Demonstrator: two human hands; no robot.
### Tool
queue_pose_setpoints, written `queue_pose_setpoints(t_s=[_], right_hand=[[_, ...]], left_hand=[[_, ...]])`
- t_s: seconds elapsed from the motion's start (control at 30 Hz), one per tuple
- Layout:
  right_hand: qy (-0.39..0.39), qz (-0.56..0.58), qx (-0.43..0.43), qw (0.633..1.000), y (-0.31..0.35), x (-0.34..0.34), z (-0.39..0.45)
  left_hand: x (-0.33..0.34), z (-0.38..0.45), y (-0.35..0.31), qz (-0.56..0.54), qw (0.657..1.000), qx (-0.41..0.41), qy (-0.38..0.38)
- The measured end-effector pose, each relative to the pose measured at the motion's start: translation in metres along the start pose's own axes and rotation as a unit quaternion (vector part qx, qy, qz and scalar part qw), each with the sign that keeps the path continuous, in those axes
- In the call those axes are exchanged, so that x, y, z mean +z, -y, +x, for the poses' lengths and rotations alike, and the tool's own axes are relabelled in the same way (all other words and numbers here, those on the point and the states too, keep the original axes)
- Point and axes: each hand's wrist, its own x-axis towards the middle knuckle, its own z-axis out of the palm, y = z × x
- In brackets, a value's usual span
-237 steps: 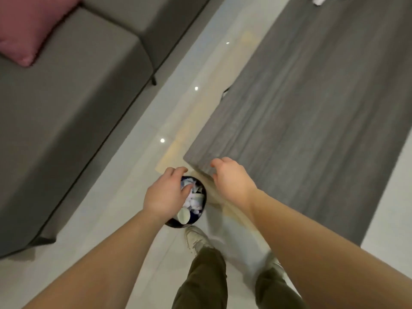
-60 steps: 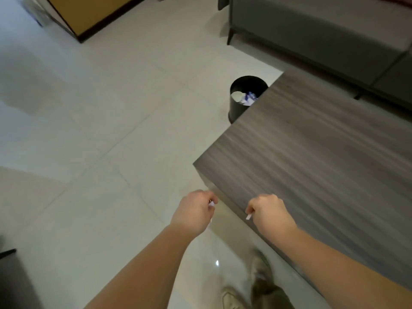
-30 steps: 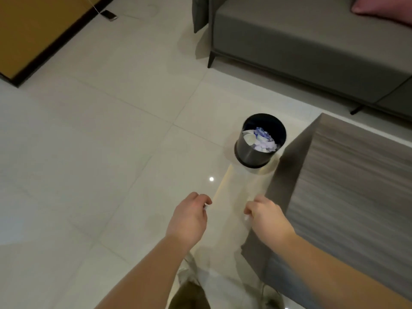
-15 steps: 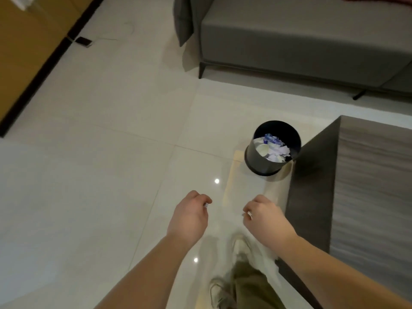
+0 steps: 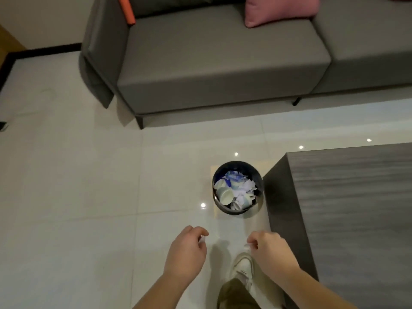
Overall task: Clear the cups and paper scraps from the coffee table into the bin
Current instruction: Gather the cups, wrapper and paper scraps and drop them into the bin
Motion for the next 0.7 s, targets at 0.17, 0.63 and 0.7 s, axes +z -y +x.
queue_pose_setpoints(t_s=[0.17,0.63,0.7], right_hand=[[-0.043,0.088,0.050,0.994,-0.014,-0.028,0.048],[-0.127,0.164,0.137,0.969,-0.026,-0.013,0.193],[-0.127,0.175,0.159,0.963,-0.024,-0.008,0.199]], left_hand=[[-0.001,0.070,-0.036,-0.008,0.999,0.032,0.014],[0.035,0.246,-0.084,0.078,0.983,0.142,0.091],[0.037,0.260,-0.079,0.100,0.980,0.139,0.101]])
